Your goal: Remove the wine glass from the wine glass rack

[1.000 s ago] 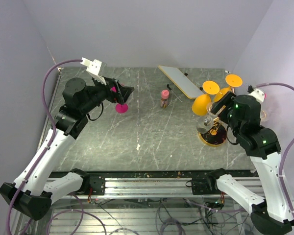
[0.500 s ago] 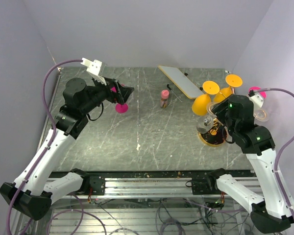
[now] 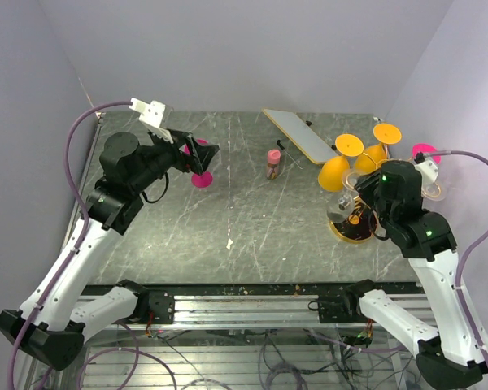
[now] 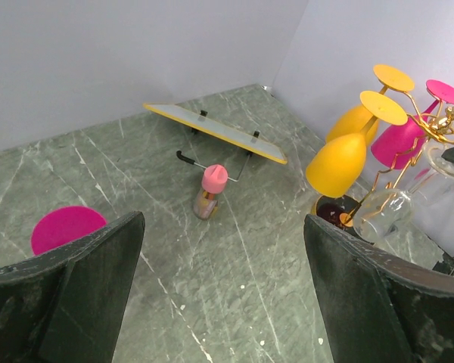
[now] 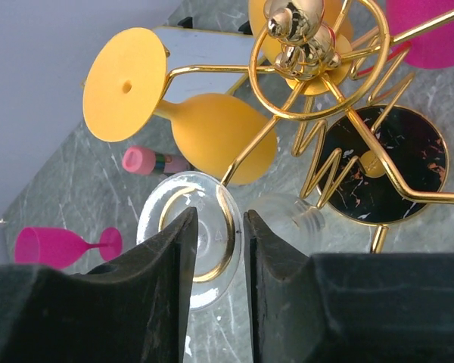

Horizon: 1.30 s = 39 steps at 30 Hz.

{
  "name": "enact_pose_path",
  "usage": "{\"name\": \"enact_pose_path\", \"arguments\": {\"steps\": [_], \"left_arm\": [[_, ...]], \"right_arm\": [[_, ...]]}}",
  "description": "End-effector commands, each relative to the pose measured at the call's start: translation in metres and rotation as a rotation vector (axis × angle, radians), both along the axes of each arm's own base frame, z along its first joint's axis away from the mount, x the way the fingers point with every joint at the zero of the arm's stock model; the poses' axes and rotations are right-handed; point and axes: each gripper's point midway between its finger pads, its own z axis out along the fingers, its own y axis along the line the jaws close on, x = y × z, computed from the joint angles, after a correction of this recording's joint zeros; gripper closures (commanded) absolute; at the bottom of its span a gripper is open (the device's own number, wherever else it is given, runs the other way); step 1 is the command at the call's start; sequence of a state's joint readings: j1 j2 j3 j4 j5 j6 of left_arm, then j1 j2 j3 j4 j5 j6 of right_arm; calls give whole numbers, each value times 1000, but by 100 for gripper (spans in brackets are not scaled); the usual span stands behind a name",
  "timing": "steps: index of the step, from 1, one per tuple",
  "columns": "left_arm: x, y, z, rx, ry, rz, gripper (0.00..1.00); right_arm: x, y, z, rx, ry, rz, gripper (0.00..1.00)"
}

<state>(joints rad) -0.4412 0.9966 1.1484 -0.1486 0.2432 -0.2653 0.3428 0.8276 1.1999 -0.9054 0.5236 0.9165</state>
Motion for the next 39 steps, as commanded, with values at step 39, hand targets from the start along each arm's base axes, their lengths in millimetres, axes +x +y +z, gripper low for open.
{"name": "enact_pose_path", "arguments": {"steps": [39], "left_arm": [[3,5,6,-9,-29,17,3]], "right_arm": [[-11,-14,-10,13,-4,-86,91]]}}
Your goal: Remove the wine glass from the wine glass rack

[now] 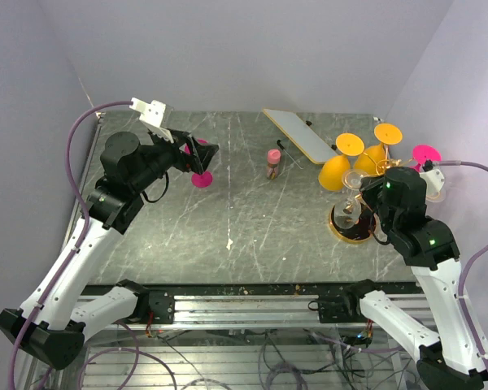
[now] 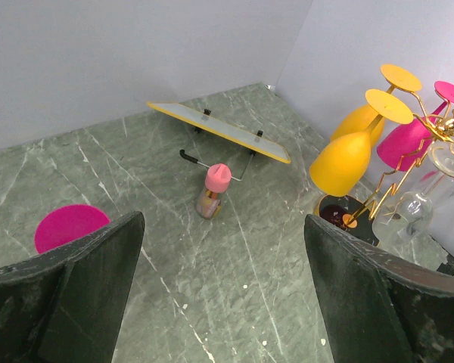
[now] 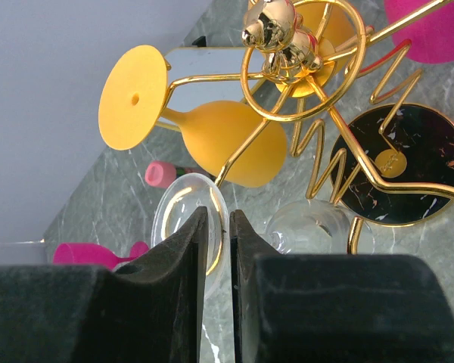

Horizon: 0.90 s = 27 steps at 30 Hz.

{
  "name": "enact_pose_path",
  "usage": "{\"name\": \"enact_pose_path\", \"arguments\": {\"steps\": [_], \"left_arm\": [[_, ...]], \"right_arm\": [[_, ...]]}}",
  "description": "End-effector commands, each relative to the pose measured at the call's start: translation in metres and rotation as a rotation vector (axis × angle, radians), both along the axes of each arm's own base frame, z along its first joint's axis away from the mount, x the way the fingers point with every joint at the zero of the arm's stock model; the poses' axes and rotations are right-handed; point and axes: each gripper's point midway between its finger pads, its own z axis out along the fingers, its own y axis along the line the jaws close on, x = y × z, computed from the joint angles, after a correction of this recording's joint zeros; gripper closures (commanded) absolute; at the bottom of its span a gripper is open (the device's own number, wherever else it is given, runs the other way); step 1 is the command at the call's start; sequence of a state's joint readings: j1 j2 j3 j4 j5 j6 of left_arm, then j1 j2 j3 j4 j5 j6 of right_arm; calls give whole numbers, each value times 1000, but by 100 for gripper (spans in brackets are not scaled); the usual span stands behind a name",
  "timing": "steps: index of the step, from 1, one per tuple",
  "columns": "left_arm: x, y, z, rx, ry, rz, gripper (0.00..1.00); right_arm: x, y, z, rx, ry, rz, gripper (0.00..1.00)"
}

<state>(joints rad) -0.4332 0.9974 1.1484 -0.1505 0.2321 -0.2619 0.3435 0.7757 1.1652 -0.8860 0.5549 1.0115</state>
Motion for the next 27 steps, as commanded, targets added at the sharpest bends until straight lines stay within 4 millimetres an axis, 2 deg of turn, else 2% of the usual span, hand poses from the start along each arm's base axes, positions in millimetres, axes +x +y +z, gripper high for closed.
{"name": "enact_pose_path", "arguments": {"steps": [1,6,9,19,23,27], "left_arm": [[0,1,7,-13,-31,0,3],[-1,1,7,-12,-33,-5,3],[0,0,7,-12,-30,-6,3],[1,-1,4,-6,-23,-10,3],[2,-1,4,-4,-21,-5,3],[2,-1,4,-4,-22,-7,3]], "right_arm": [[-6,-9,-15,-68,63,-20,91],[-5,-8,-18,-94,82,2,90],[-5,-8,-19,-104,92,7,95],[-3,-11,-18,-165,123,18,100],[-3,-14,-18,-189,134,15,98],[-2,-14,-16,-196,126,15,100]]}}
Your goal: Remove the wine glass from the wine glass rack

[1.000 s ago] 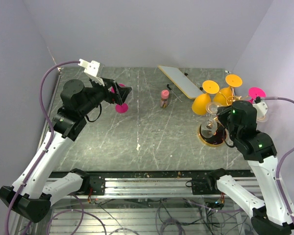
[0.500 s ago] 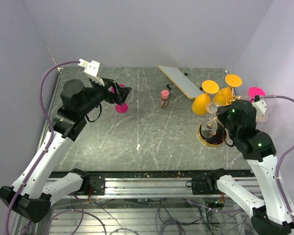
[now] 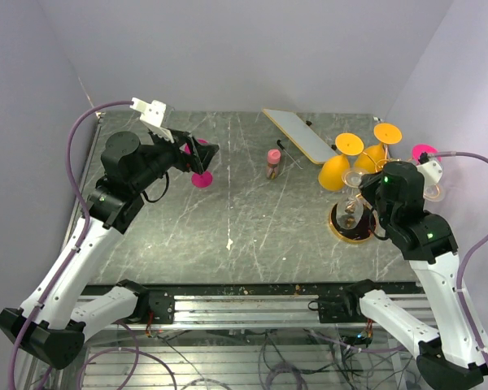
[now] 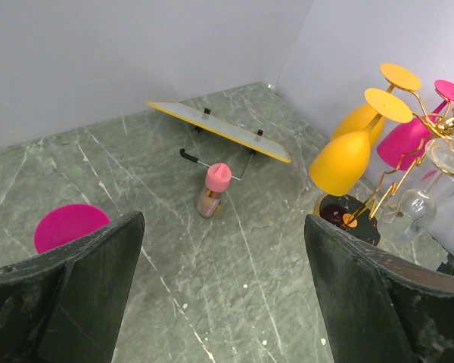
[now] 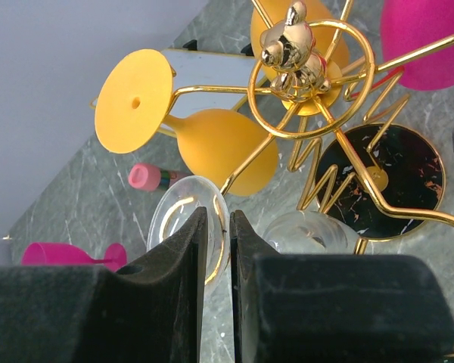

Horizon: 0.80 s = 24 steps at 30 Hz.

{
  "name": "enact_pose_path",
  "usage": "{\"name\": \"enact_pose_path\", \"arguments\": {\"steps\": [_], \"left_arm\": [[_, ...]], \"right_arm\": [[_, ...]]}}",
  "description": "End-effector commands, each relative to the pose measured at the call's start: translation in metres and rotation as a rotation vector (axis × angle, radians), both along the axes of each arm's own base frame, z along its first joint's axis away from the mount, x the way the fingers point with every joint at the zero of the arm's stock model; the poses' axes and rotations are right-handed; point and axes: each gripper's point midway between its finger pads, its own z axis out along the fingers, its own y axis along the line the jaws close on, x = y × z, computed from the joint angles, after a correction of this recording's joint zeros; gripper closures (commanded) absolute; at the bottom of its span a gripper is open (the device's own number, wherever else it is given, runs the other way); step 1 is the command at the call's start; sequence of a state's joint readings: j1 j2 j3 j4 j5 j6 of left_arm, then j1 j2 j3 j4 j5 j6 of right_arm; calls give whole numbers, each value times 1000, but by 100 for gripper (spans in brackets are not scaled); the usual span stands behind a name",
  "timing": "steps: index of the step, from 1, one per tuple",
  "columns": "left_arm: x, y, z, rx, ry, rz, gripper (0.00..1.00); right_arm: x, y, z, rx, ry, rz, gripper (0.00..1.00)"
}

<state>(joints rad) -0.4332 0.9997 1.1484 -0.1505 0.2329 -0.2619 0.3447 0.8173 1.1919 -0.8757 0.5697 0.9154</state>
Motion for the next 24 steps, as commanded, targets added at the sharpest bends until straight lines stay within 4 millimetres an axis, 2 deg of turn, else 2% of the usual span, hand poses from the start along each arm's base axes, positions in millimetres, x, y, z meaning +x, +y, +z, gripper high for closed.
{"name": "enact_pose_path", "arguments": {"steps": [1,6,14,24], "left_arm": [[2,0,4,-5,-23,-6,3],[3,-2,2,-4,-17,-8,3],[3,-2,1,-9,-14,-11,3],[3,-1,1,-10,-14,0,3]], "right_arm": [[-8,-12,-17,-106,94,-14,100],[-8,-13,-14,-83,76,-30,100],[2,-2,6,68,-99,-43,100],[5,-5,22,154,-229,-88,100]]}}
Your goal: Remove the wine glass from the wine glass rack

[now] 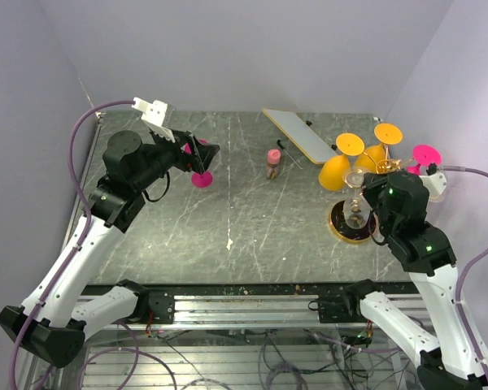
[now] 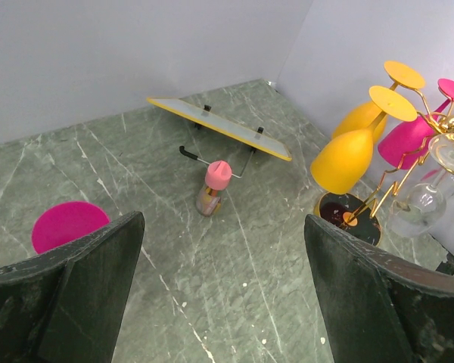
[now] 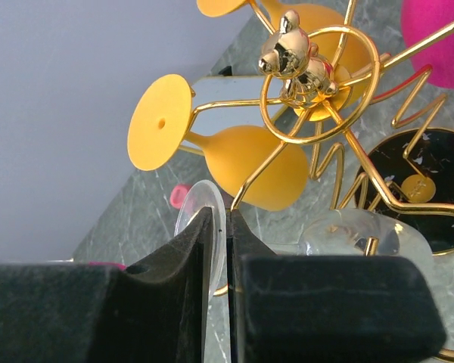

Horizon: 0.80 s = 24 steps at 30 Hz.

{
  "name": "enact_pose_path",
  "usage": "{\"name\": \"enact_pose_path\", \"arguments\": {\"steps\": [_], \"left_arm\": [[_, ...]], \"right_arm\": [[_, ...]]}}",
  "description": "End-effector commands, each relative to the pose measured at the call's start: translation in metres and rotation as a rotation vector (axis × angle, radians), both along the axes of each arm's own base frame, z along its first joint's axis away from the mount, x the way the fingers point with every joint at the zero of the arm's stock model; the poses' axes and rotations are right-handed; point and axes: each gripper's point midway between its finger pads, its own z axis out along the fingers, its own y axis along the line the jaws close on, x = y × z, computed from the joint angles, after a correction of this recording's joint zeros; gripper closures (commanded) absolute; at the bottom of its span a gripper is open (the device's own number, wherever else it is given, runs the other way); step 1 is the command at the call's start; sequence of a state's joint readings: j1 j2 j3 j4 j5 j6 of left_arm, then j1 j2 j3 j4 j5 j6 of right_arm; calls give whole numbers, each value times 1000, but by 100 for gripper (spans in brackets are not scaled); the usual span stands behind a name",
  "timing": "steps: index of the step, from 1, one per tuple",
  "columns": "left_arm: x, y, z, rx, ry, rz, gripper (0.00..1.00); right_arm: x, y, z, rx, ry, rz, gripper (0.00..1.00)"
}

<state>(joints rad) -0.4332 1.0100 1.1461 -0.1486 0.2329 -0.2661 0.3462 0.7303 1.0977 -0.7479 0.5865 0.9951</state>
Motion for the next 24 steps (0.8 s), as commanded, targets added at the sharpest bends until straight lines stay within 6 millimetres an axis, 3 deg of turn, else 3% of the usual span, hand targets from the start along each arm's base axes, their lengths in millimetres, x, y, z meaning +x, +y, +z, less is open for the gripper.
{"name": "enact_pose_path", "arguments": {"steps": [1,8,11,24], "left_arm": [[1,-1,4,-13,-23,-5,2],[0,-1,5,-17,-27,-7,2],[0,-2,4,-17,-26,-14,2],[0,-2,4,-17,-28,-13,2]], "right_arm": [[5,-5,15,62,-107,-53,100],[4,-6,24,198,-208,-102,100],[5,-9,16,242,-224,-137,100],[14,-6,25,431,-321,-184,100]]}}
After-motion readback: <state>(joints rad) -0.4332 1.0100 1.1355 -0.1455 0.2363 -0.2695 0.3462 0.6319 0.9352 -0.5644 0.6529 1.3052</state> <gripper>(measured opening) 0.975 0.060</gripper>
